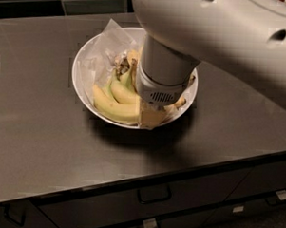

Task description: Pick banana from white bowl

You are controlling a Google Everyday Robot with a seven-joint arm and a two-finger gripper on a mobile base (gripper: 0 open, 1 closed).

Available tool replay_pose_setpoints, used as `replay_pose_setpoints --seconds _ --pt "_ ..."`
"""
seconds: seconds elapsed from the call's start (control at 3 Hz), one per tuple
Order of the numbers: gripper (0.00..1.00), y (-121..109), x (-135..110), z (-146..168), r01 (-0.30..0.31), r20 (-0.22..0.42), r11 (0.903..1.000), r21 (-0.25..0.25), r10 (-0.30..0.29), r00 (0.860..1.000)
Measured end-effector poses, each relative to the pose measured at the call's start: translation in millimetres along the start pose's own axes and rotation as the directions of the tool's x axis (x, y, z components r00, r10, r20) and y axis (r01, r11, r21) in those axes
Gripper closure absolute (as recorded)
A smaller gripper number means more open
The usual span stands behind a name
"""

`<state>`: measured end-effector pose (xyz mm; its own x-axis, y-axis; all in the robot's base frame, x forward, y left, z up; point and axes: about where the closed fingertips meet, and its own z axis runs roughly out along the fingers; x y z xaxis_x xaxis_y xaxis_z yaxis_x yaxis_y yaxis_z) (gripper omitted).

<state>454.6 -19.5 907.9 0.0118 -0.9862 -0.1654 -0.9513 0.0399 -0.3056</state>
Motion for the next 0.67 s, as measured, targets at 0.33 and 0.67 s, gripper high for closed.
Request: replay_pose_setpoints --seconds 0.33,0.67 --pt "1.00 -19.6 -1.8 -35.7 0.018 -0.039 0.9972 0.073 -0.015 0.999" --pt "1.00 -34.1 1.8 -64.2 0.017 -0.074 0.9898 0.141 -0.006 0.997"
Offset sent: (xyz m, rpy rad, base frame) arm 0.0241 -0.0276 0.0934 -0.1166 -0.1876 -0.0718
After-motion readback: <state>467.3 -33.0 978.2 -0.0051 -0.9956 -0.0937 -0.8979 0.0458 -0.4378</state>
